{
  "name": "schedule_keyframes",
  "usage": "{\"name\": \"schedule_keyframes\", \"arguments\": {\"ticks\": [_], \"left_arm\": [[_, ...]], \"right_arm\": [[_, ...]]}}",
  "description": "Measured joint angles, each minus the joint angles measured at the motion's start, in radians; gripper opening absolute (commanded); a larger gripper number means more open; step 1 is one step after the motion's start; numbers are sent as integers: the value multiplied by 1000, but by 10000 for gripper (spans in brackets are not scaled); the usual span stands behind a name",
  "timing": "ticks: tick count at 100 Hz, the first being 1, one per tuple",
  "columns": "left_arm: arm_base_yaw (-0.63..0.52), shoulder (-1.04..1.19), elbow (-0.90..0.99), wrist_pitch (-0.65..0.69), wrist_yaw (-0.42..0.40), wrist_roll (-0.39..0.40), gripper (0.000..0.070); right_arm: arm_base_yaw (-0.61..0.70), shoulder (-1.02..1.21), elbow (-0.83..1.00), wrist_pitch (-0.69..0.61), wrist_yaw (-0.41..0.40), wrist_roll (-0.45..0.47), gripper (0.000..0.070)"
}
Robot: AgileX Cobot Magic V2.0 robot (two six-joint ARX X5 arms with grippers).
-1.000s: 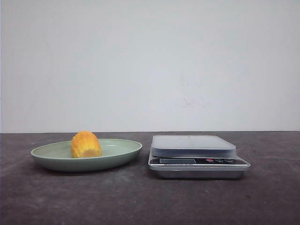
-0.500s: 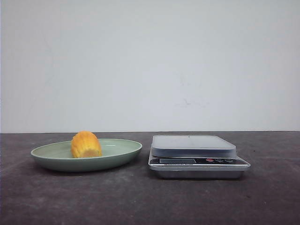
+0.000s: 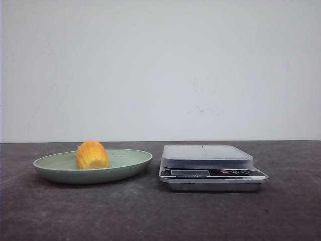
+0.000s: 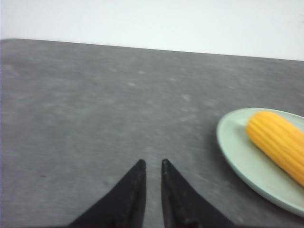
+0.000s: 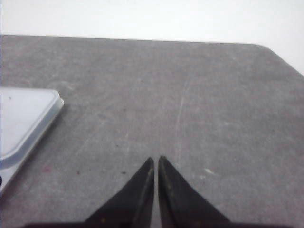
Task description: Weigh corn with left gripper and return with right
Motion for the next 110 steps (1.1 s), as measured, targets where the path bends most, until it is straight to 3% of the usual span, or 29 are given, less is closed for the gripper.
{"name": "schedule_keyframes", "arguments": {"ticks": [23, 44, 56, 75, 78, 80, 85, 86, 89, 93, 110], "left_arm": [[1, 0, 0, 15, 4, -16, 12], [-1, 0, 1, 120, 21, -131, 14], [-22, 40, 72, 84, 38, -211, 15], [-25, 244, 369, -18, 43, -292, 21], [-25, 288, 420, -30, 54, -292, 74], [-25, 317, 452, -39, 62, -292, 146], [-25, 388, 533, -69, 94, -293, 376], [-25, 402, 549, -74, 103, -293, 416], [-25, 444, 594, -86, 126, -293, 480], [-26, 502, 657, -101, 154, -294, 461], [-77, 748, 939, -244, 224, -293, 401]], "right_arm": [[0, 0, 0, -2, -4, 43, 7], [0, 15, 21, -23, -52, 167, 0], [0, 95, 151, -40, -49, 236, 0], [0, 309, 454, -67, -58, 259, 4], [0, 347, 494, -74, -72, 259, 38], [0, 371, 521, -79, -84, 259, 93], [0, 424, 583, -98, -112, 258, 295], [0, 433, 595, -103, -117, 258, 361], [0, 462, 631, -119, -134, 257, 477], [0, 497, 677, -141, -149, 254, 534], [0, 603, 840, -219, -196, 237, 532]]}}
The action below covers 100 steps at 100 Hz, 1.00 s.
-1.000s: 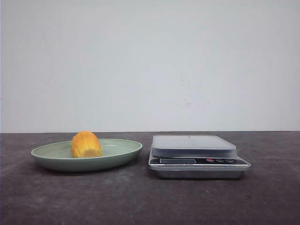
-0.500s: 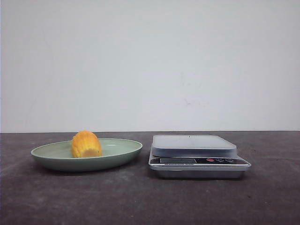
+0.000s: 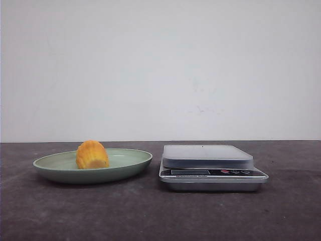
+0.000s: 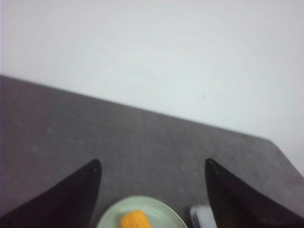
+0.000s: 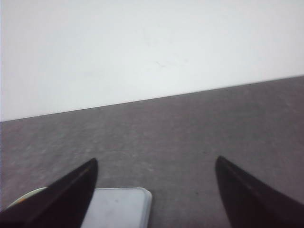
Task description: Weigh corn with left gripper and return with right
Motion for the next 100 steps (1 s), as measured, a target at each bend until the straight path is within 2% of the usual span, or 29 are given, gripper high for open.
{"name": "schedule_keyframes", "arguments": {"ticks": [10, 40, 50, 74, 100], "left_arm": [[-84, 128, 104, -50, -15, 5, 391], [-376, 473, 163, -49, -269, 23, 395], [-435, 594, 163, -43, -333, 23, 437], [-470, 809, 163, -40, -369, 22, 441], [-470, 925, 163, -59, -377, 10, 441]], "right_arm": [[3, 33, 67, -47, -14, -22, 532], [35, 54, 119, -92, -15, -57, 534], [35, 55, 119, -105, -15, -61, 534], [35, 55, 119, -121, -14, -73, 534], [38, 54, 119, -124, -14, -87, 534]]}}
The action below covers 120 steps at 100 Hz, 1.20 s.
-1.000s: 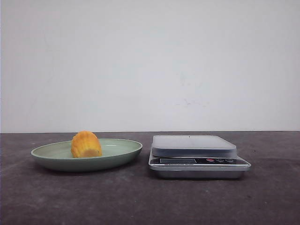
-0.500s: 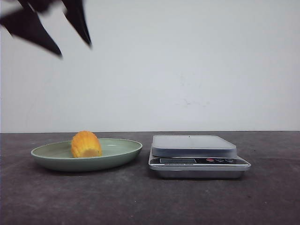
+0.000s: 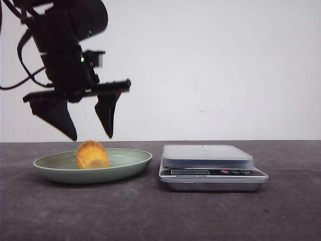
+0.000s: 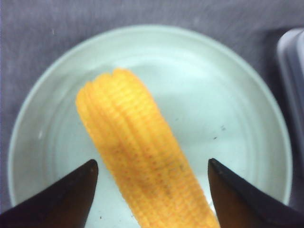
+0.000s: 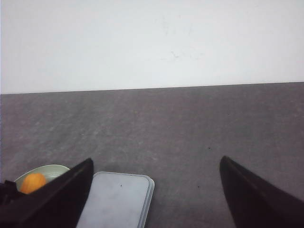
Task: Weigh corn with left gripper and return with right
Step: 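Lower the left gripper onto the yellow corn cob on the plate and grasp, then lift the corn with the left gripper and carry it over the scale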
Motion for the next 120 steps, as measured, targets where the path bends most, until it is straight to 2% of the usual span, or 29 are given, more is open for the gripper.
{"name": "schedule_keyframes", "arguments": {"ticks": [28, 40, 50, 54, 57, 84, 102, 120], "left_arm": [[0, 40, 0, -10, 0, -11, 416], [0, 40, 0, -9, 0, -11, 227], [0, 40, 0, -9, 2, -11, 155], [0, 40, 0, -9, 3, -11, 84], [0, 40, 0, -8, 3, -11, 0], [-2, 13, 0, -17, 14, 13, 3], [-5, -192, 9, -39, 64, 17, 4], [-96, -262, 113, -73, 80, 17, 6]], "right_arm": [[0, 0, 0, 0, 1, -3, 534], [0, 0, 0, 0, 1, -3, 534], [0, 0, 0, 0, 1, -3, 534], [0, 0, 0, 0, 1, -3, 533], [0, 0, 0, 0, 1, -3, 533], [0, 0, 0, 0, 1, -3, 533], [0, 0, 0, 0, 1, -3, 534], [0, 0, 0, 0, 1, -3, 533]]}}
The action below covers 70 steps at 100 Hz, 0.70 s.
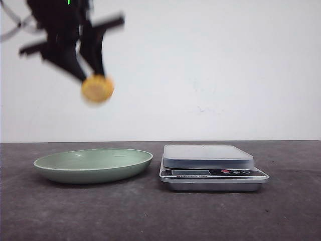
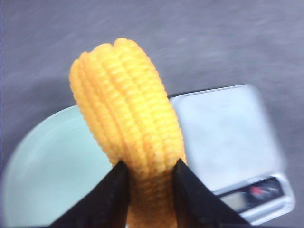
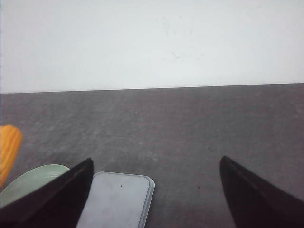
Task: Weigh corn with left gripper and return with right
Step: 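Lift the corn with the left gripper and carry it over the scale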
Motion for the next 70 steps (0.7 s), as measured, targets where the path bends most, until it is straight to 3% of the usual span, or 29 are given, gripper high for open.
{"name": "schedule_keyframes", "arguments": {"ticks": [25, 43, 70], "left_arm": [[-145, 187, 185, -5, 6, -6, 5], [-168, 360, 295, 2, 3, -30, 4], [-186, 515, 300, 57, 3, -42, 4]], "right_arm": [[0, -1, 0, 0, 0, 0, 533], [0, 0, 0, 0, 0, 0, 534], [0, -1, 0, -1, 0, 0, 534]]}}
